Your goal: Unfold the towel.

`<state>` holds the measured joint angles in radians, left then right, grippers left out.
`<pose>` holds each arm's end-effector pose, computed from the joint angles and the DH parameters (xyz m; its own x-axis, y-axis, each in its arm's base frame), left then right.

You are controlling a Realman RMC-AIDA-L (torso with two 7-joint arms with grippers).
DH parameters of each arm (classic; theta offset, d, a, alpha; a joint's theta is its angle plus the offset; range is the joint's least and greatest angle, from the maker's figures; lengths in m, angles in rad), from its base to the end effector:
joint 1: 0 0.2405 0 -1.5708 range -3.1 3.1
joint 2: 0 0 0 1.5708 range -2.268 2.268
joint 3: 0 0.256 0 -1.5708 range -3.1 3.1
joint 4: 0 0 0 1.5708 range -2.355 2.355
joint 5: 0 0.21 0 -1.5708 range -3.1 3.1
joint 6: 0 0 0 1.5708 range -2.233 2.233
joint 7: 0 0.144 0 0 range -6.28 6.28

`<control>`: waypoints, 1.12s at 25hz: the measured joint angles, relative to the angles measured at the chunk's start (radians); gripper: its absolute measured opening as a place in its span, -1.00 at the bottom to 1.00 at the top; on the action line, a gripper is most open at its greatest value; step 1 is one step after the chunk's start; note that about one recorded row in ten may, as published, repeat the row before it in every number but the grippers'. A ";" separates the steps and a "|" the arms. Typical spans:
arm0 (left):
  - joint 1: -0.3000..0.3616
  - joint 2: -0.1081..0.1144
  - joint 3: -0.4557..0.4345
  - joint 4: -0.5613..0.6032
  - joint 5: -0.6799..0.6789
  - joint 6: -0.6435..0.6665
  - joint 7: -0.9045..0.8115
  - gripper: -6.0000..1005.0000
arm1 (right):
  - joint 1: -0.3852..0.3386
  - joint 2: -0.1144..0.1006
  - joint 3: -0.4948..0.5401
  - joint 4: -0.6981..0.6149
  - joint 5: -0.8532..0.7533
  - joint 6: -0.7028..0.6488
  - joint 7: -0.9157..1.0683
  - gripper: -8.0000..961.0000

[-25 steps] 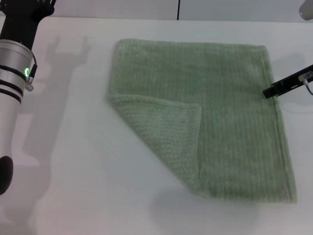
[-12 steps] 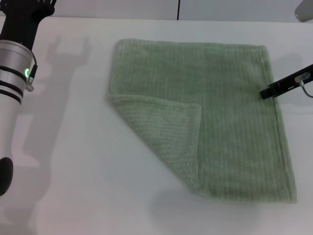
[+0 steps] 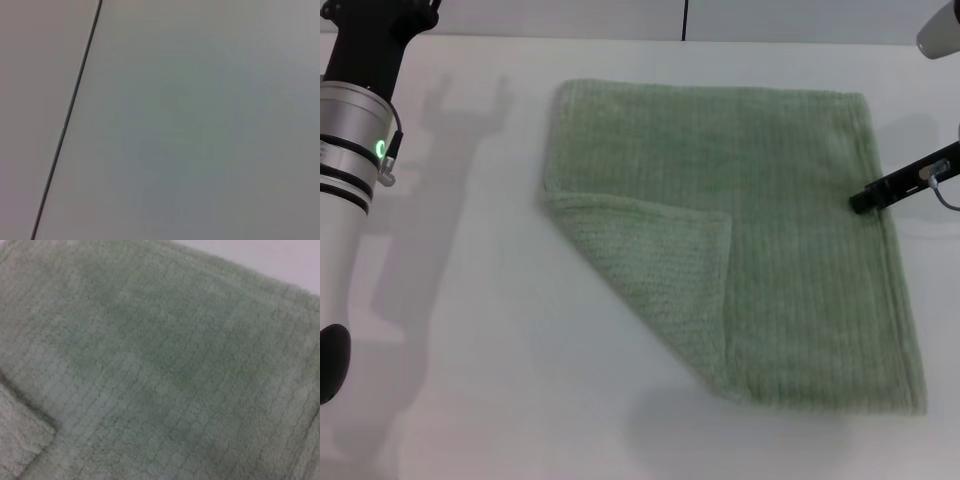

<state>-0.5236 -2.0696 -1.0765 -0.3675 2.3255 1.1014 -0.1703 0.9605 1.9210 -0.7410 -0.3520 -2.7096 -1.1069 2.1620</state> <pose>-0.2626 0.3868 0.0073 0.5244 -0.2096 0.8253 0.8200 -0.1370 -0.5558 0.2646 0.4299 0.0058 0.6237 -0.7816 0.0119 -0.6995 -0.5649 -0.4378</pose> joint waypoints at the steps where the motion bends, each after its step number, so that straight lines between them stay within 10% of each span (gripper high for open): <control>1: 0.000 0.000 0.000 0.000 0.000 0.000 0.000 0.62 | 0.002 0.000 0.000 0.003 -0.001 0.002 -0.001 -0.98; 7: 0.001 0.005 0.039 -0.023 0.001 -0.020 -0.020 0.62 | 0.002 -0.001 -0.005 0.004 -0.002 0.002 -0.001 -0.98; 13: 0.002 0.055 0.047 -0.114 0.138 -0.192 -0.188 0.62 | 0.001 -0.005 -0.014 0.004 -0.002 0.003 -0.001 -0.98; 16: 0.002 0.122 0.044 -0.211 0.294 -0.350 -0.373 0.62 | 0.001 -0.006 -0.014 0.004 -0.003 0.003 -0.001 -0.99; 28: -0.062 0.275 0.134 -0.294 0.561 -0.448 -0.892 0.62 | 0.001 -0.007 -0.014 0.001 -0.003 0.004 -0.001 -0.99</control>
<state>-0.5855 -1.7947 -0.9421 -0.6612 2.8865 0.6534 -1.0619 0.9617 1.9143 -0.7548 -0.3511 -2.7122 -1.1028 2.1613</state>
